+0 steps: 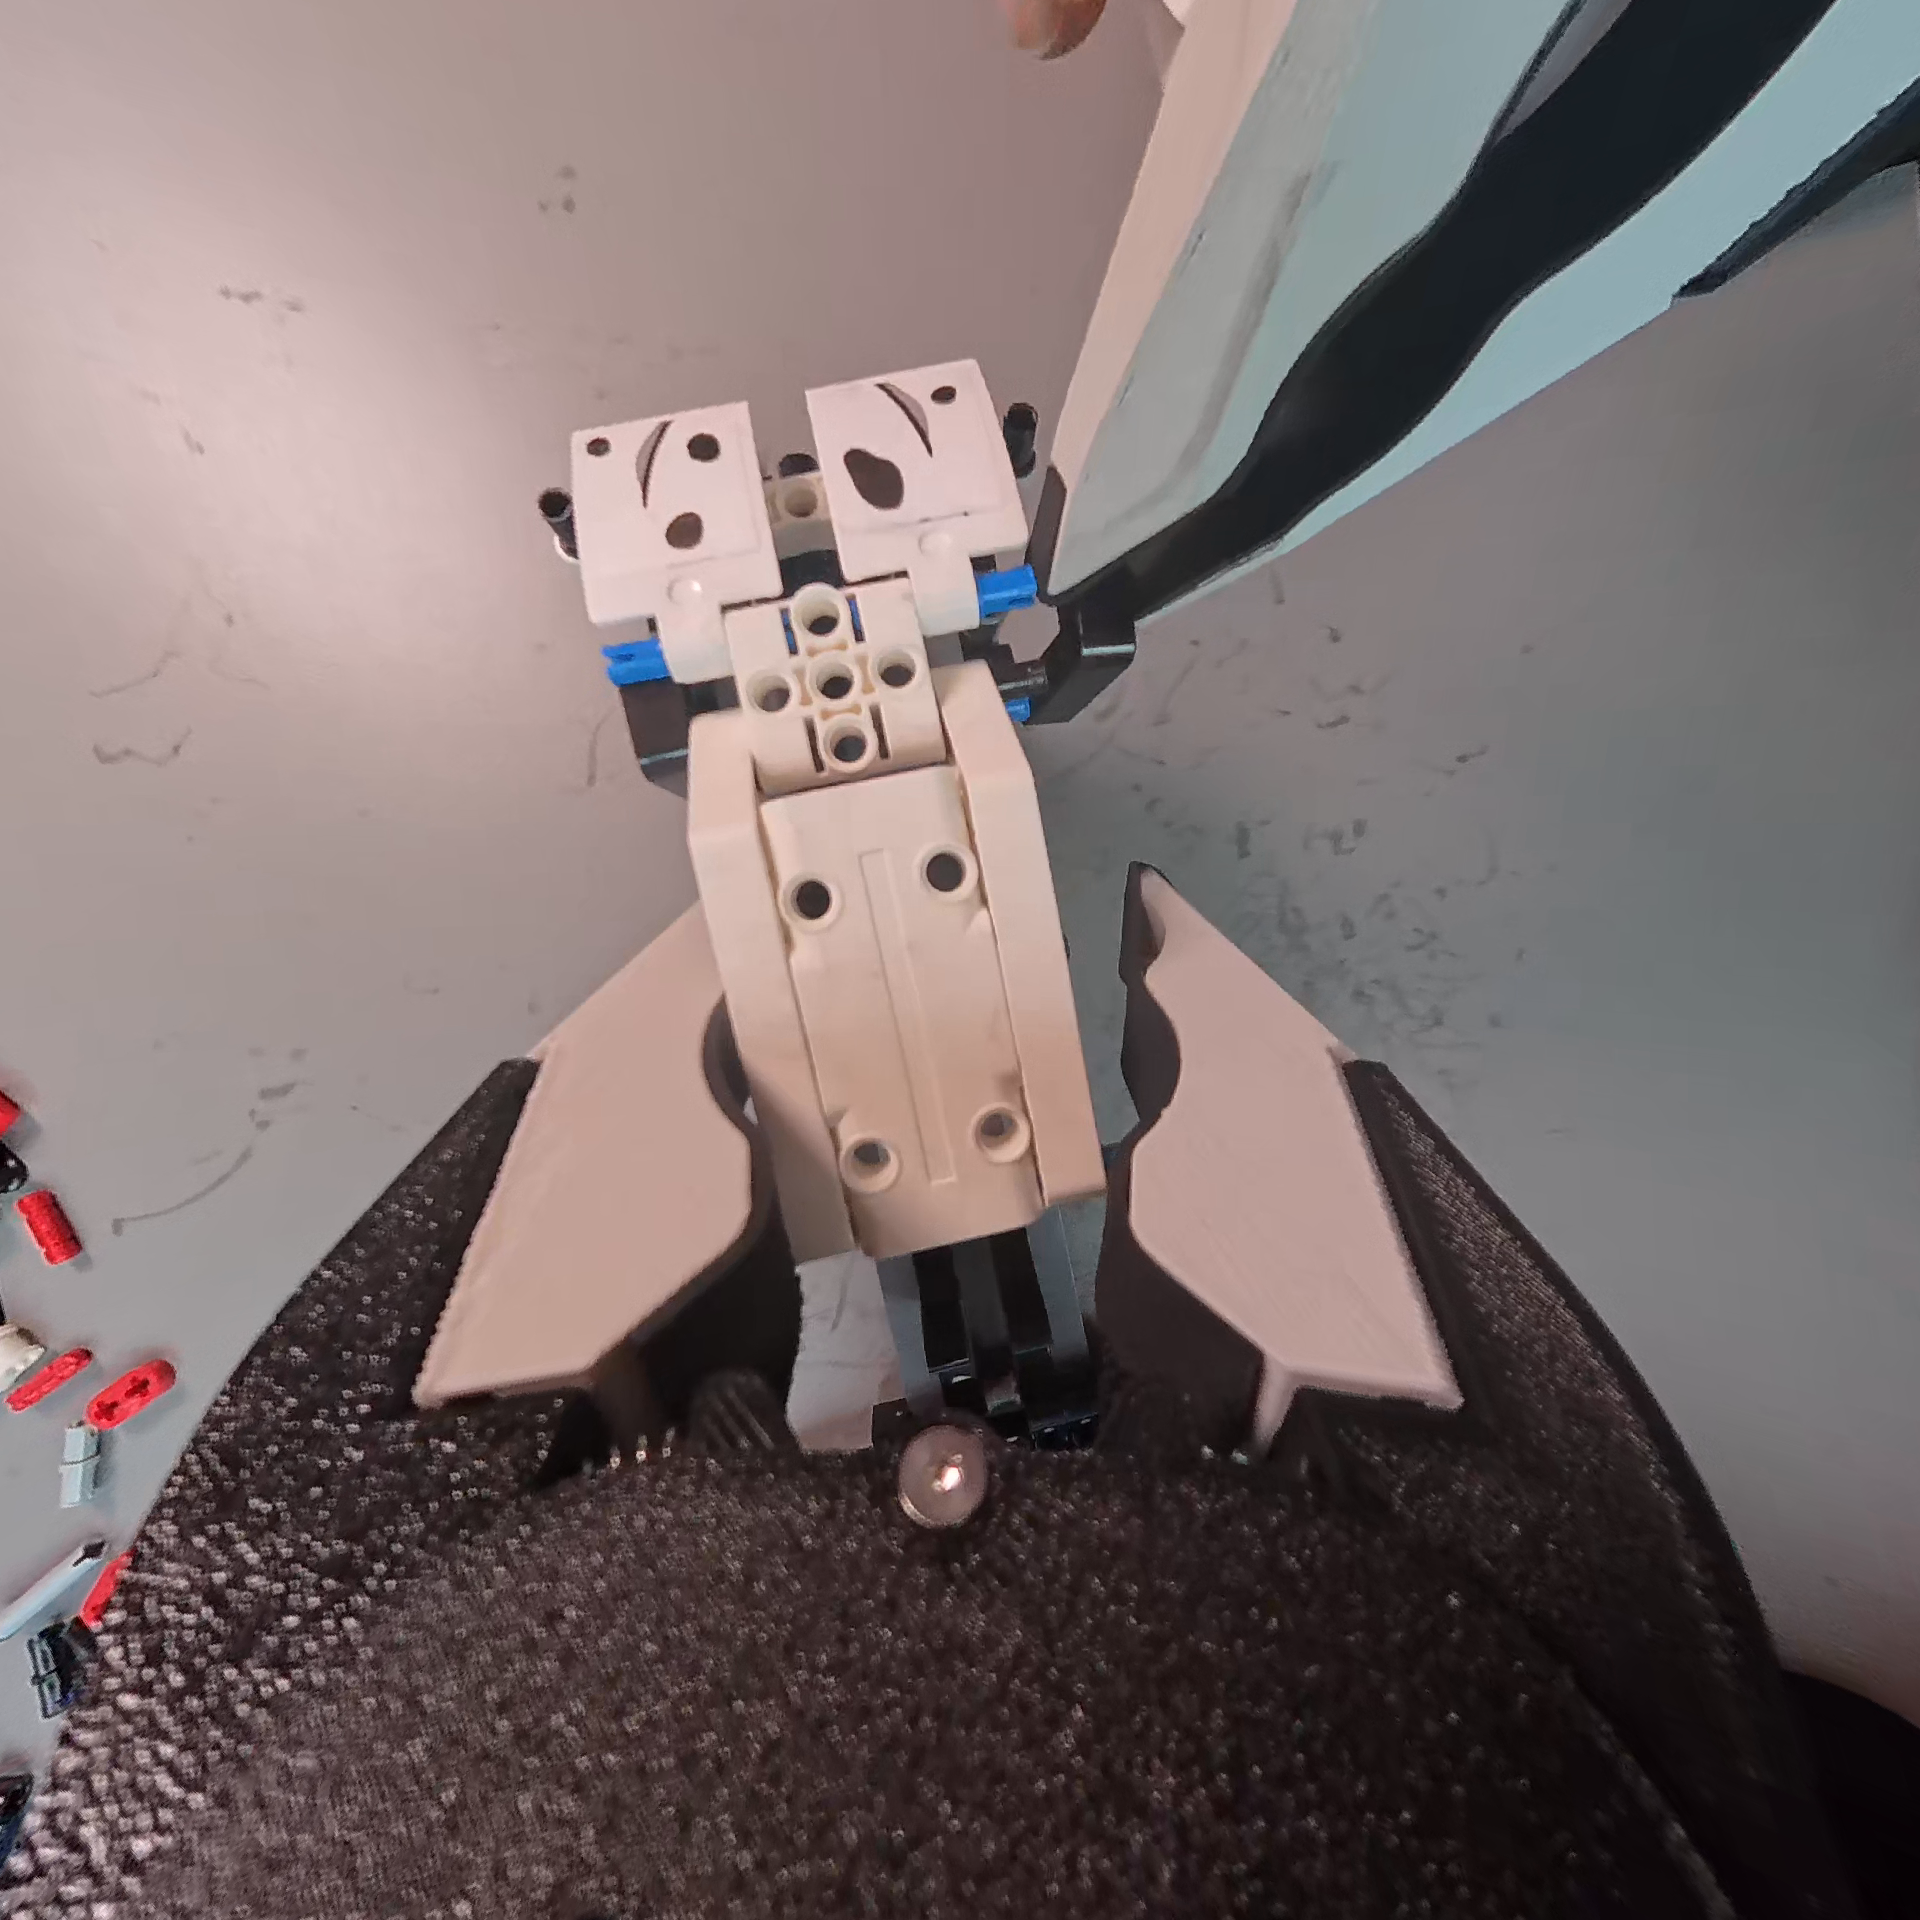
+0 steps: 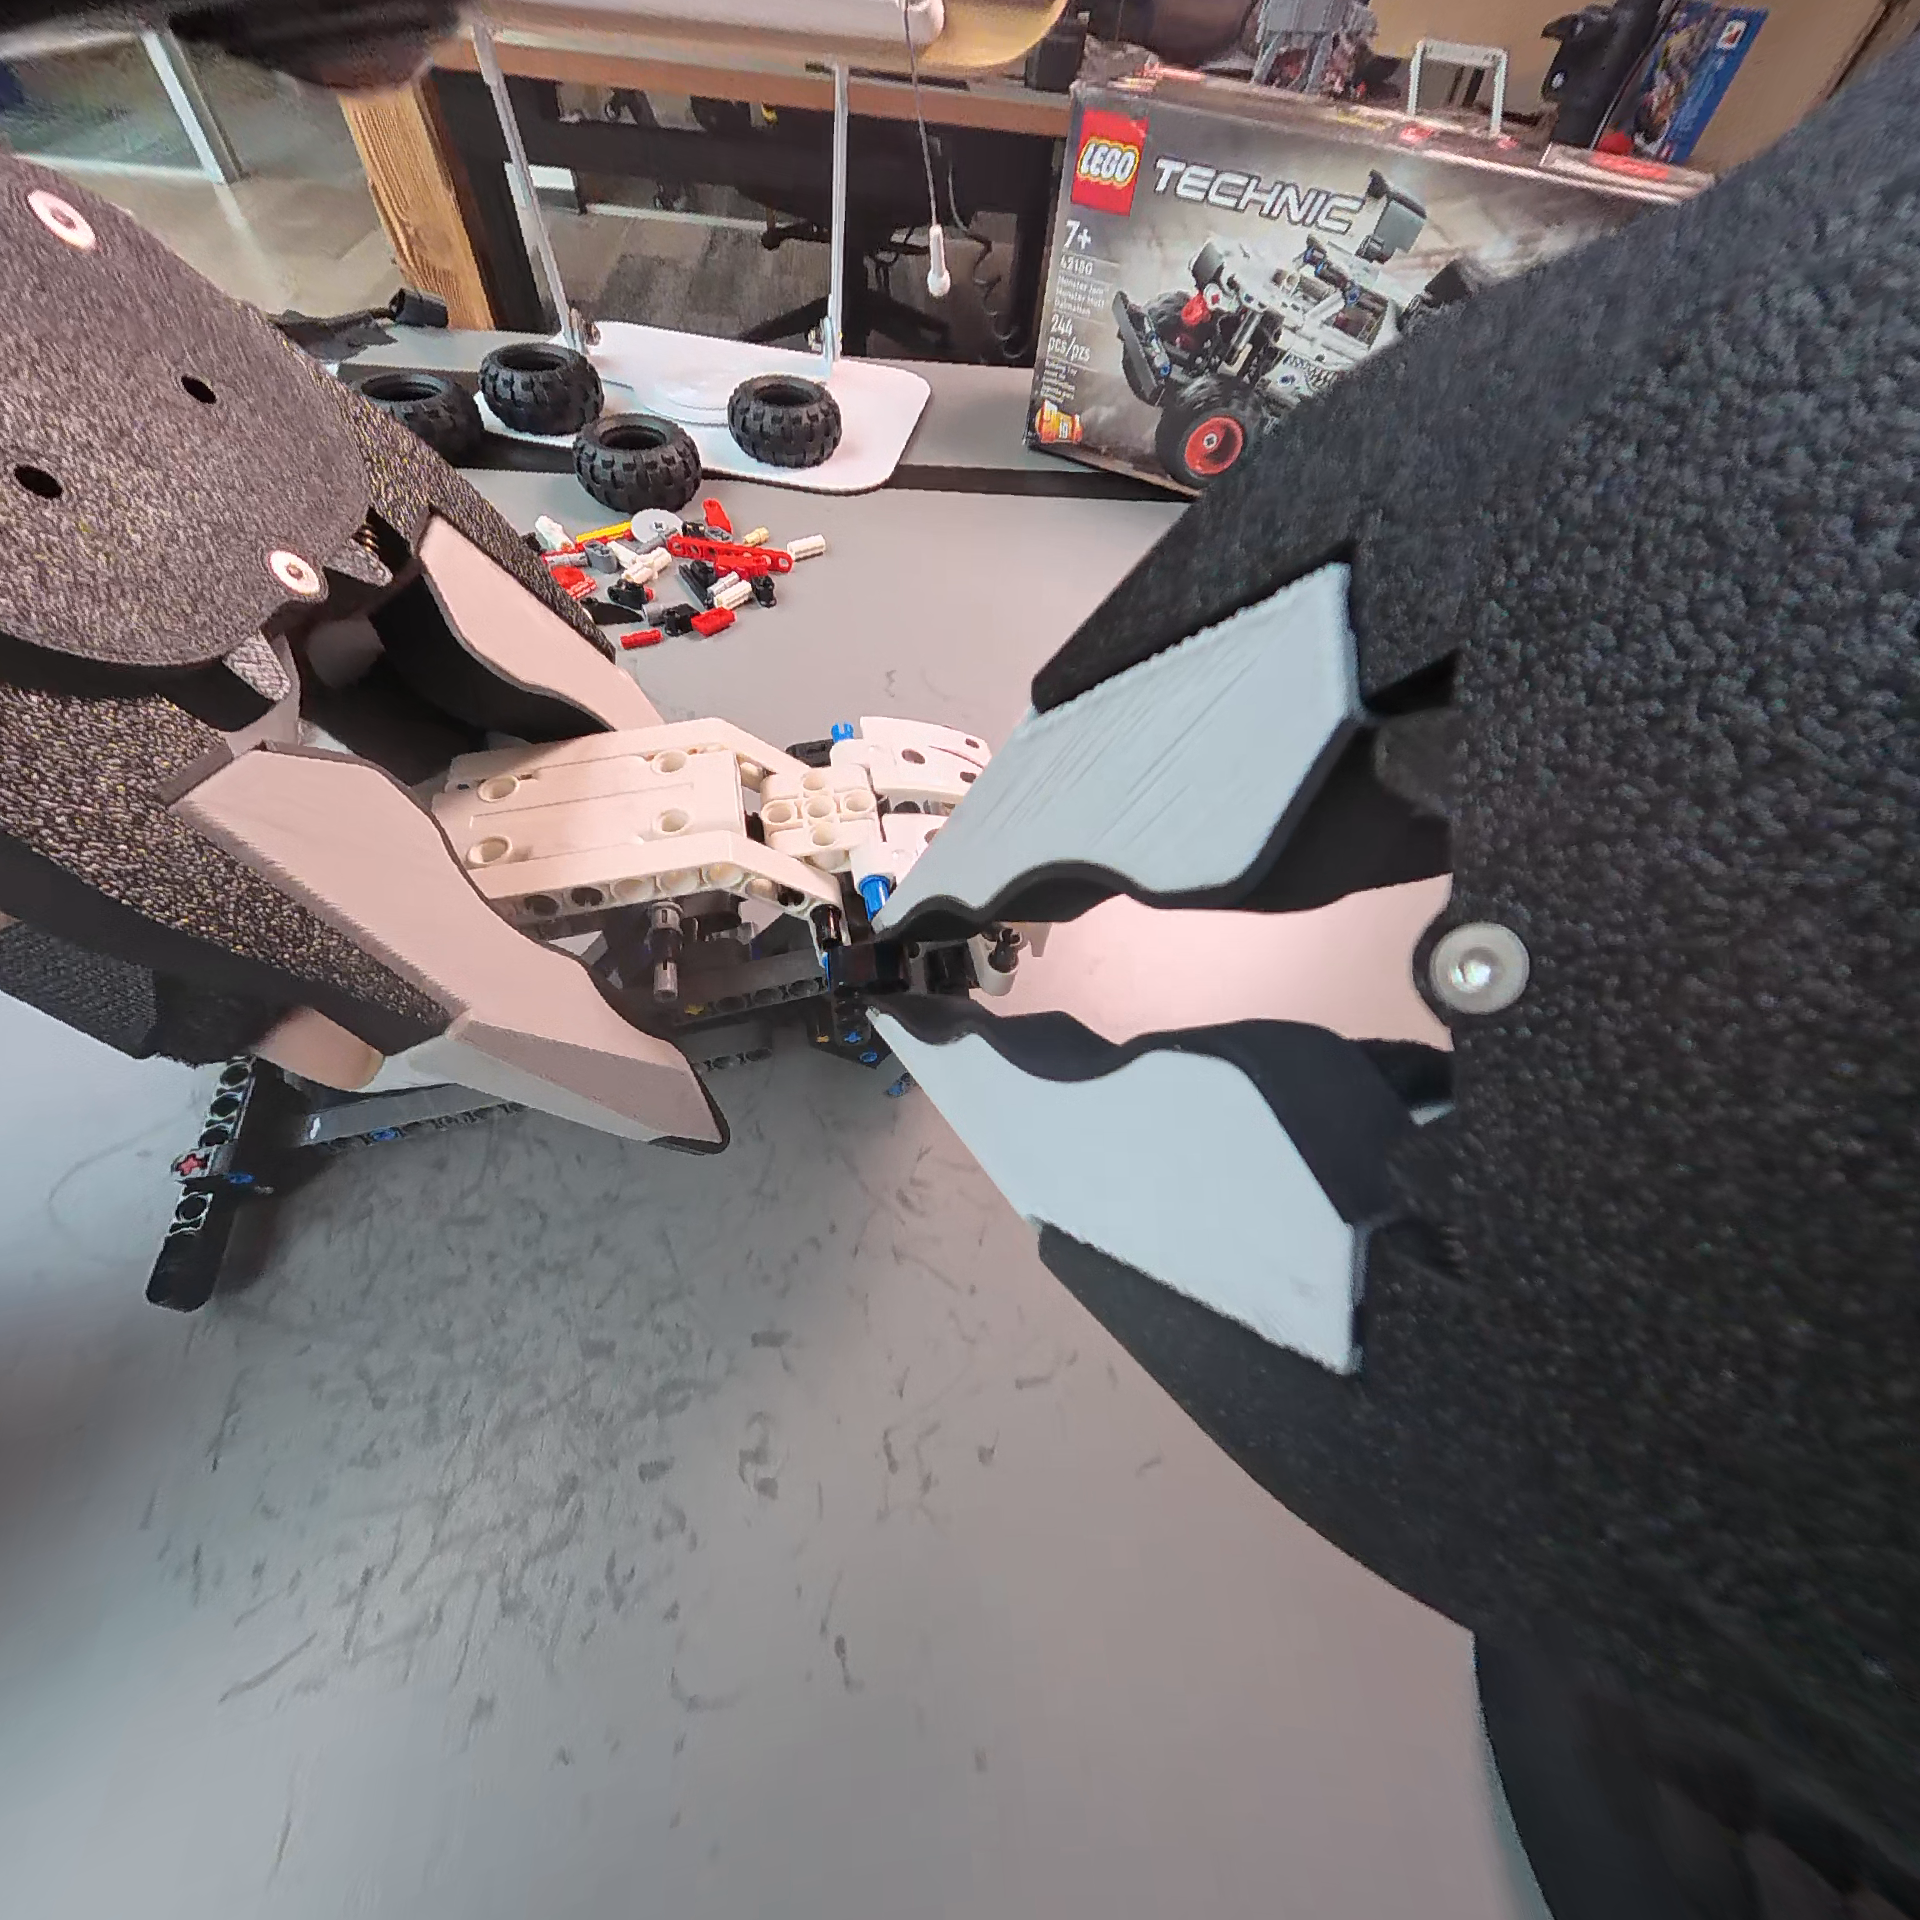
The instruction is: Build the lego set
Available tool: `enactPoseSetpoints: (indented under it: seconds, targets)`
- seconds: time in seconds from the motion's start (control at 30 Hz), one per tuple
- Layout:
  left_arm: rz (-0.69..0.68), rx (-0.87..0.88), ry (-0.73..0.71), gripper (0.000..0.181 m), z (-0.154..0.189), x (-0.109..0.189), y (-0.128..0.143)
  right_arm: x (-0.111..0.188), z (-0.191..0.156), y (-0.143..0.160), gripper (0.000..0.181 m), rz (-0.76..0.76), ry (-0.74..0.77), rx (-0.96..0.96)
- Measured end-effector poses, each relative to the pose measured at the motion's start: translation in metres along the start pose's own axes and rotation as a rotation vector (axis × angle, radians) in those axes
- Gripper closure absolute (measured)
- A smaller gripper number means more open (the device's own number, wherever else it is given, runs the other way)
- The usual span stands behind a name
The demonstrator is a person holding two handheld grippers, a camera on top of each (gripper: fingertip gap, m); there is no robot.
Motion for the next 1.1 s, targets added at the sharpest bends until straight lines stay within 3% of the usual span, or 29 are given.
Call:
enactPoseSetpoints:
  seconds: [1.1]
  targets:
    - [0.011,0.01,0.008,0.112,0.0,0.001,-0.001,-0.008,-0.03,0.018,0.175,0.151,0.521,0.198]
Point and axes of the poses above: each gripper's, where its closed fingertips meet, x back along the fingers, y out of its underside, z = x × y across the jaws, the point moved 8 cm from there along x, back along the fingers
